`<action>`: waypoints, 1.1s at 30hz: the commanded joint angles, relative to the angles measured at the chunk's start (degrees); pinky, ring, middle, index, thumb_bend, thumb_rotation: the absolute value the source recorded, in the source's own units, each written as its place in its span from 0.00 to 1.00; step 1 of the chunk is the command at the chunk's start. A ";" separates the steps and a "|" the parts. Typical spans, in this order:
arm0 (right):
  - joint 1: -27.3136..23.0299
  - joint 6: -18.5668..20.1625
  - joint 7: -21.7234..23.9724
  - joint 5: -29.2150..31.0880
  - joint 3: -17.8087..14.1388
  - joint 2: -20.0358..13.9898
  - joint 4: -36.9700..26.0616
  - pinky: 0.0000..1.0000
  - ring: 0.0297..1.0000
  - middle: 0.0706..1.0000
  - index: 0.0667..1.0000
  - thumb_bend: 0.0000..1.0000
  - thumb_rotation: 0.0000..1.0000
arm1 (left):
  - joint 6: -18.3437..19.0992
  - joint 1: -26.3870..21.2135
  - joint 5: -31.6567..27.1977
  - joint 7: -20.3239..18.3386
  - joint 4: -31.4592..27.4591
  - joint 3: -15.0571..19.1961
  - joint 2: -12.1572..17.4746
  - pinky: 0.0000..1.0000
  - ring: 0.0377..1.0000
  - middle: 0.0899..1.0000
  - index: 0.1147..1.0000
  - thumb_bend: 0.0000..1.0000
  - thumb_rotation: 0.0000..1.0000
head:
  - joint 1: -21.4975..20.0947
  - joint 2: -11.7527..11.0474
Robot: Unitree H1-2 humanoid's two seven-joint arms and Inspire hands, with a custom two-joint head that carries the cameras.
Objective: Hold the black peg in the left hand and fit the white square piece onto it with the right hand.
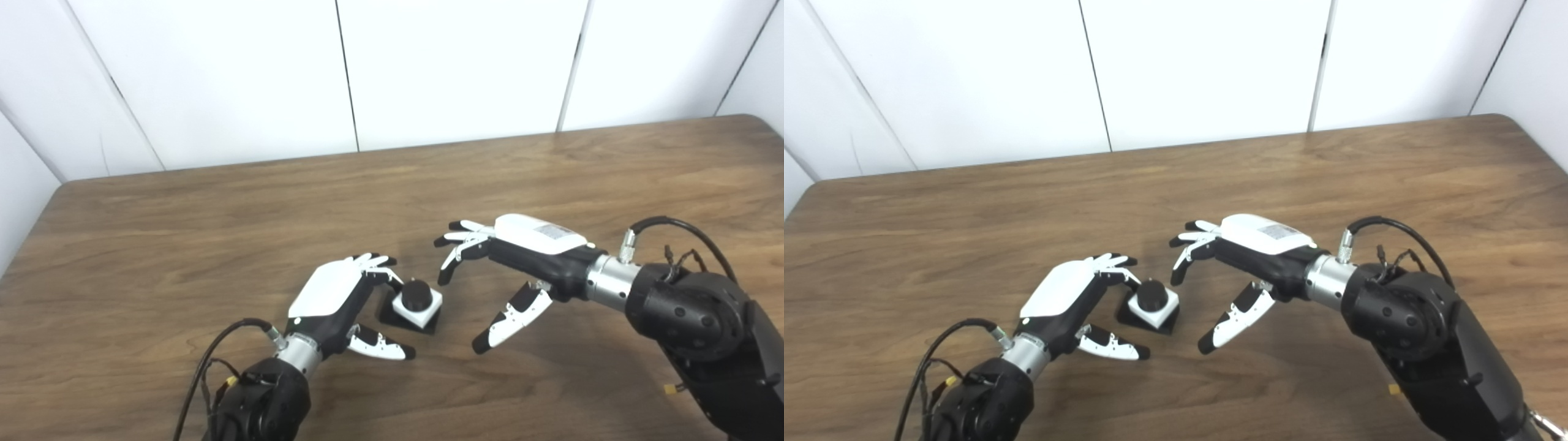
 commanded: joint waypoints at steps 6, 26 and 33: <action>-1.97 -0.79 -1.43 0.20 -0.52 -0.93 -1.19 0.96 1.00 0.93 0.67 0.91 0.38 | 0.37 -0.98 1.90 -1.53 -1.38 0.36 0.74 0.96 0.95 0.89 0.85 1.00 0.27 | 0.08 0.05; -1.45 -1.22 -1.83 0.28 -0.44 -1.04 -0.99 0.95 1.00 0.92 0.68 0.91 0.38 | 0.57 0.03 0.65 -0.67 -1.67 2.35 -0.76 0.93 0.94 0.88 0.86 1.00 0.27 | 0.60 -0.29; -0.70 -1.58 -2.56 0.33 -0.77 -1.13 -0.59 0.96 1.00 0.92 0.68 0.92 0.39 | 0.22 1.27 -1.13 1.35 -1.27 4.52 -2.14 0.93 0.94 0.88 0.89 1.00 0.26 | 2.66 -1.76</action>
